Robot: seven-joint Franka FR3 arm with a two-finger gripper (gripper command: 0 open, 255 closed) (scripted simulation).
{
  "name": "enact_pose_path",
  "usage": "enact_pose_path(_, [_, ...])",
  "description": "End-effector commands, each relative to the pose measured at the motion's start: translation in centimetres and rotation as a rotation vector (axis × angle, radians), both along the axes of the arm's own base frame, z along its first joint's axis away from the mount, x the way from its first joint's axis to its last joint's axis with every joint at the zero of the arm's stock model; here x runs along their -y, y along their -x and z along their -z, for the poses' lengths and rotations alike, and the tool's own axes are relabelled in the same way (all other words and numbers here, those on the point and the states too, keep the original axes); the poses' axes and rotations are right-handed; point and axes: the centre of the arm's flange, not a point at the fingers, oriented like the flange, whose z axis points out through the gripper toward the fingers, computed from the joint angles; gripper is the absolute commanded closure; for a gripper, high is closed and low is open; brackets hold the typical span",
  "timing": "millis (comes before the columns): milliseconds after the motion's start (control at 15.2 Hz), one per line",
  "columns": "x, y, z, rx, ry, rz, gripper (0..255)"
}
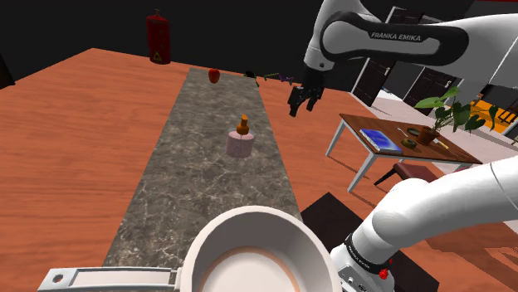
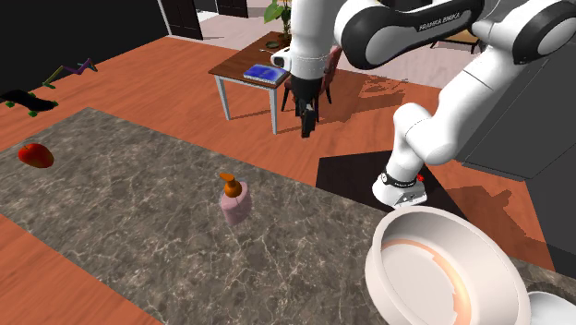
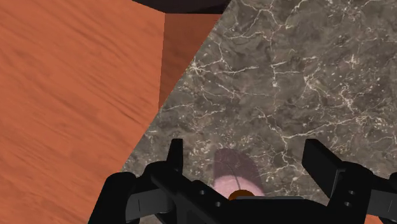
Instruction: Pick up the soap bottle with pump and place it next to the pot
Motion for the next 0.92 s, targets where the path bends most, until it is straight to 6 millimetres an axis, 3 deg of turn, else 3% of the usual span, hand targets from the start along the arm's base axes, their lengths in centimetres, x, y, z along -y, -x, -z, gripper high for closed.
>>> enact_pose_path(0, [-0.3,-2.5,1.3,-0.001,-0.007,0.001,0])
enact_pose_path(858, [-2.4,-17.8,9.2,-0.018,-0.052,0.009,0])
